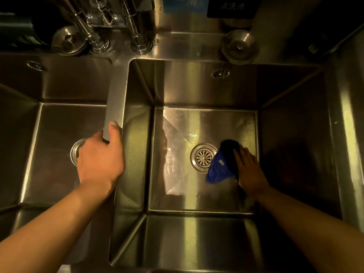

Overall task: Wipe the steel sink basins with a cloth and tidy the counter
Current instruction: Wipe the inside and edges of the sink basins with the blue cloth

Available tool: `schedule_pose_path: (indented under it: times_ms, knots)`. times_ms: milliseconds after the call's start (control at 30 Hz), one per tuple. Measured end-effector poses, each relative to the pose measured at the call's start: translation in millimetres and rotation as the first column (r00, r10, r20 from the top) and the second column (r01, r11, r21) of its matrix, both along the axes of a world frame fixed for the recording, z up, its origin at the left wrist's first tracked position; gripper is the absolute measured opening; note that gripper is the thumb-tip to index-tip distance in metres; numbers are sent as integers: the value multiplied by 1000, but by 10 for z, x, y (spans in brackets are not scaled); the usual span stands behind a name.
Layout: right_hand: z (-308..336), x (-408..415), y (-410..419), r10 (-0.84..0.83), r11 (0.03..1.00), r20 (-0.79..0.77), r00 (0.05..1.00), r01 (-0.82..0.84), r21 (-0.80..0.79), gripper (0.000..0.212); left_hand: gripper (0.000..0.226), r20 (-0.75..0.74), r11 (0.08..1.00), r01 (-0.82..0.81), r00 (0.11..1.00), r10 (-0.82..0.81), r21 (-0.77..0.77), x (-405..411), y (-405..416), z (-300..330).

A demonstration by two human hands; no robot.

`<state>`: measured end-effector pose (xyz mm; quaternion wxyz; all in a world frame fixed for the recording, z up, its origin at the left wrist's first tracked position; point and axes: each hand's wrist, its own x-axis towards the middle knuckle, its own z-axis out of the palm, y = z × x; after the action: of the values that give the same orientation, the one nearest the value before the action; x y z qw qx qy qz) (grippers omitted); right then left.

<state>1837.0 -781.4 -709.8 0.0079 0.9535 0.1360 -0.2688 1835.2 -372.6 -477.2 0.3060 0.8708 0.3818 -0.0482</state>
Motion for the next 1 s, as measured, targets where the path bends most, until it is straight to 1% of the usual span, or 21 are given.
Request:
schedule_pose_path:
  times_ms: [33, 100, 167, 233, 333, 467, 567, 667, 767, 800, 867, 900, 933, 967, 1000]
  knots:
    - [8, 131, 61, -115, 993, 52, 992, 114, 27, 90, 74, 2, 1000, -1, 1000, 1, 4, 5, -2, 2]
    - [15, 427, 264, -335, 941, 141, 931, 325, 93, 79, 74, 3, 1000, -2, 1000, 2, 14, 17, -7, 2]
    - [16, 735, 566, -523, 851, 135, 842, 505, 146, 79, 74, 0, 1000, -7, 1000, 7, 18, 20, -2, -4]
    - [11, 956, 928, -596, 799, 99, 797, 576, 170, 87, 74, 5, 1000, -12, 1000, 12, 16, 14, 6, -13]
    - [28, 1101, 1505, -557, 820, 54, 829, 538, 198, 100, 72, 31, 1000, -17, 999, 17, 7, 9, 7, -33]
    - [97, 966, 2208, -405, 884, 13, 914, 388, 260, 95, 68, 45, 999, -27, 999, 26, 31, 7, 4, -44]
    - [97, 717, 2529, -192, 953, 4, 981, 185, 241, 85, 68, 52, 999, -28, 998, 26, 33, -1, 12, -57]
    - [98, 321, 2689, 25, 971, -24, 999, -19, 237, 75, 67, 63, 999, -18, 998, 15, 42, -9, 20, -69]
    - [74, -161, 2511, 261, 934, -55, 964, -238, 266, 64, 68, 62, 999, -9, 998, 6, 50, 0, 24, -67]
    - [44, -302, 2347, 361, 904, -80, 929, -328, 276, 61, 68, 61, 999, -8, 998, 5, 51, 1, 23, -66]
    - [16, -507, 1861, 555, 813, -143, 819, -498, 303, 63, 68, 63, 999, -10, 998, 7, 44, 0, 16, -63]
    - [26, -587, 1577, 616, 771, -168, 770, -545, 331, 64, 68, 62, 999, -14, 998, 12, 39, -2, 16, -61]
    - [38, -655, 1286, 648, 741, -152, 747, -571, 355, 64, 68, 58, 999, -19, 998, 17, 36, -4, 17, -60]
    - [57, -711, 1001, 661, 720, -92, 744, -596, 354, 61, 69, 49, 999, -21, 999, 20, 32, -4, 16, -58]
    - [86, -748, 730, 665, 712, -18, 747, -627, 317, 58, 71, 38, 999, -20, 999, 19, 30, -6, 16, -58]
